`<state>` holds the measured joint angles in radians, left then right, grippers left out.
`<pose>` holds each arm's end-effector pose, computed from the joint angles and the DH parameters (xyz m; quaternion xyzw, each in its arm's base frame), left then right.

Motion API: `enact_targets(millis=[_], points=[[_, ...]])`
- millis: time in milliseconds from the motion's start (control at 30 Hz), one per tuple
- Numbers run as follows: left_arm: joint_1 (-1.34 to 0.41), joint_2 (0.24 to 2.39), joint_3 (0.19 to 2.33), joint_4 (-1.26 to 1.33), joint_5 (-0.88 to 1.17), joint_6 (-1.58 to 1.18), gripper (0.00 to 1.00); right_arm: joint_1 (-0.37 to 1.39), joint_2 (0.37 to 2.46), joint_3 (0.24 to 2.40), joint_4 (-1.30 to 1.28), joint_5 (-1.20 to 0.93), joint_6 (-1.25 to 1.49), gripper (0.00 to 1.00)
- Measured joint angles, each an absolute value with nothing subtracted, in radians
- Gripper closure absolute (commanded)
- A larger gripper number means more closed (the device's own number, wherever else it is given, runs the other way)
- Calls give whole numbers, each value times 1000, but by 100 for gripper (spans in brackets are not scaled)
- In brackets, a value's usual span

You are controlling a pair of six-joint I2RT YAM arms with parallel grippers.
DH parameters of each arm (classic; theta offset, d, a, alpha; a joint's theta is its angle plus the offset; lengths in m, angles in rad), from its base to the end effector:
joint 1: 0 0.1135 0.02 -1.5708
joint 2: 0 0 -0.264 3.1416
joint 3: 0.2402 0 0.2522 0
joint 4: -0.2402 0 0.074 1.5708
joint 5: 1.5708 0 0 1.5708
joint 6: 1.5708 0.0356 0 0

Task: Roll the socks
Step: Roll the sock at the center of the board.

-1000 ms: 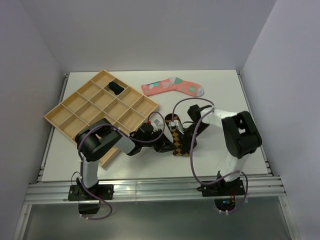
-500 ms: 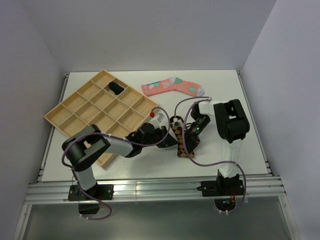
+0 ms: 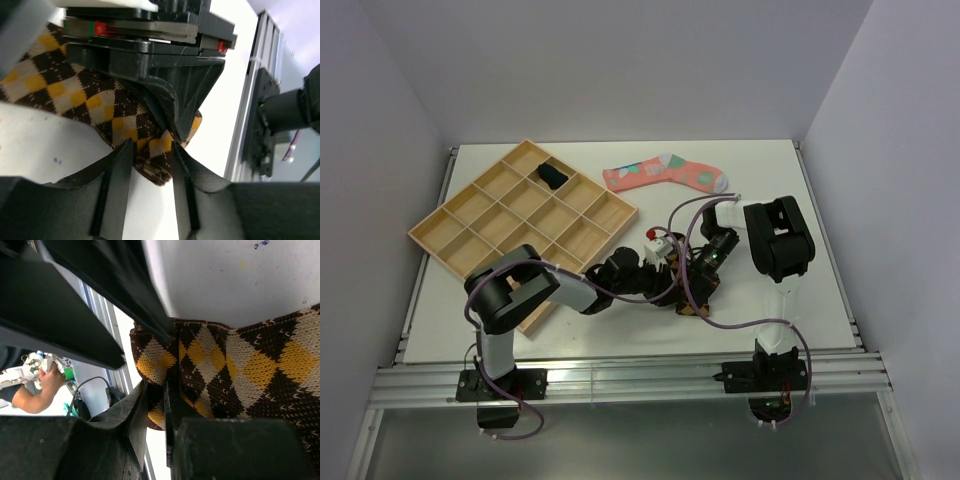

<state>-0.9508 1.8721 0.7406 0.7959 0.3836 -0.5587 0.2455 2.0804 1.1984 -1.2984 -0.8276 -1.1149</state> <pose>0.1971 -0.2990 0.1342 0.2642 0.7635 -0.5027 0.3076 0.2794 0.0970 0.1126 0.4555 -0.7549 -0.4636 0.0877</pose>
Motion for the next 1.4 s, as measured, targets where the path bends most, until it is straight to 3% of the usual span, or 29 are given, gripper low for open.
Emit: enact_targets(millis=[667,733,867,933,967,1000,1133,1400], points=[[-950,1983,814,809,525,-492,56,236,2099,1211,-1301,-829,-1062,90],[-950,1988,815,814,529,-493,58,234,2099,1211,-1299,-829,-1053,90],[-951,1998,826,806,530,-502,73,230,2097,1211,-1283,-826,-1014,89],[-953,1998,840,783,525,-511,86,229,2088,1207,-1260,-819,-978,85],[-956,1998,849,765,518,-517,98,228,2075,1200,-1243,-810,-956,84],[-959,1998,859,748,509,-524,100,228,2061,1193,-1230,-802,-936,81],[-973,1998,900,666,443,-564,100,226,1973,1151,-1147,-753,-850,65],[-993,1944,897,545,304,-725,100,225,1753,1080,-928,-668,-707,52]])
